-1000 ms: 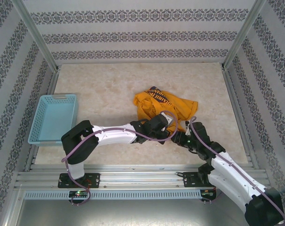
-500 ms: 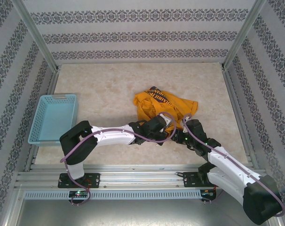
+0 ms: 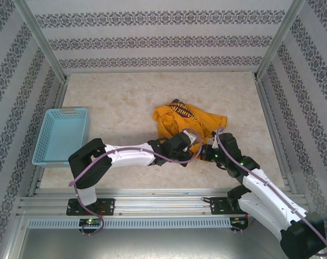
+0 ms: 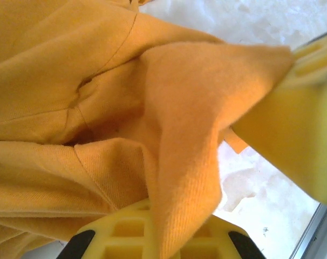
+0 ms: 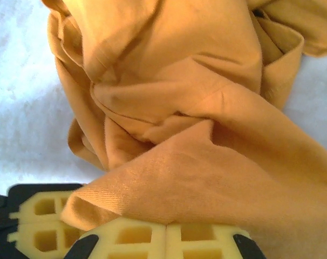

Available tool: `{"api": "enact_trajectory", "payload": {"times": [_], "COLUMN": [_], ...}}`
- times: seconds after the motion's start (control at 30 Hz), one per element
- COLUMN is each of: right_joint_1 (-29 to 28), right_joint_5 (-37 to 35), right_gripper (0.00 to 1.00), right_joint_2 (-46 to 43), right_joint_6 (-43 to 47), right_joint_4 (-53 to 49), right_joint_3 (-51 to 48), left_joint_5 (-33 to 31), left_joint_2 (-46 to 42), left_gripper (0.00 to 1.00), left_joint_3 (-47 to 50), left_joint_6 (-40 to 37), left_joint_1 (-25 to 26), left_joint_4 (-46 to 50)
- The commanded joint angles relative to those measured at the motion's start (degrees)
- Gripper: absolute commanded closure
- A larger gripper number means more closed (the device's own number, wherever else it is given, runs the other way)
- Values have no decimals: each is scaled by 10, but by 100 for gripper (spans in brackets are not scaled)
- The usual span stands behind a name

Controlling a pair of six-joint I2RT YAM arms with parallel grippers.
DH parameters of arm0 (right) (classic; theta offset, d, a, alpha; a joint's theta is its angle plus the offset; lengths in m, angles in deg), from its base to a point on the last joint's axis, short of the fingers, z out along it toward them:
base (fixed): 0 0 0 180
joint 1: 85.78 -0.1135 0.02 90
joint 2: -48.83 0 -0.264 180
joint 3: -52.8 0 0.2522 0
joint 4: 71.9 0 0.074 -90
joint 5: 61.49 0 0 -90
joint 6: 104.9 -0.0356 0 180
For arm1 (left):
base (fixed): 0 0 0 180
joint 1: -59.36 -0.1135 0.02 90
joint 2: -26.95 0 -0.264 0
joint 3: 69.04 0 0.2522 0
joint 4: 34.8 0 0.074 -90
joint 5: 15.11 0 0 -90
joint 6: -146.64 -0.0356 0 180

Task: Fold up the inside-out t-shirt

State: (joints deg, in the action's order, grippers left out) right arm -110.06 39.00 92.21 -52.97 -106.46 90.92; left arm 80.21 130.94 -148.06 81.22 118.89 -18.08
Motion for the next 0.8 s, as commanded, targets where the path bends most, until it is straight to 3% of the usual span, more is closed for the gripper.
{"api": "enact_trajectory", "payload": {"times": [0.0, 0.2, 0.57, 0.77], "right_joint_1": [-7, -5, -3, -3], "right_joint_5": [-5, -8, -22, -35], "right_gripper": [100, 100, 100, 100], "right_joint_2": [-24, -66, -107, -110], "right_joint_6": [-17, -55, -94, -92], "right_joint_4": [-65, -178, -258, -319], "right_joint_3": [28, 46, 59, 107], "left_joint_5": [-17, -16, 21, -92], "left_joint_2": [-20, -65, -27, 87], "left_gripper": [74, 52, 33, 29], "left_joint_3": [-8, 28, 9, -106], "left_joint_6": [-17, -20, -37, -31], "left_joint_1": [-5, -47, -88, -113], "left_joint_4": [2, -29, -71, 59]}}
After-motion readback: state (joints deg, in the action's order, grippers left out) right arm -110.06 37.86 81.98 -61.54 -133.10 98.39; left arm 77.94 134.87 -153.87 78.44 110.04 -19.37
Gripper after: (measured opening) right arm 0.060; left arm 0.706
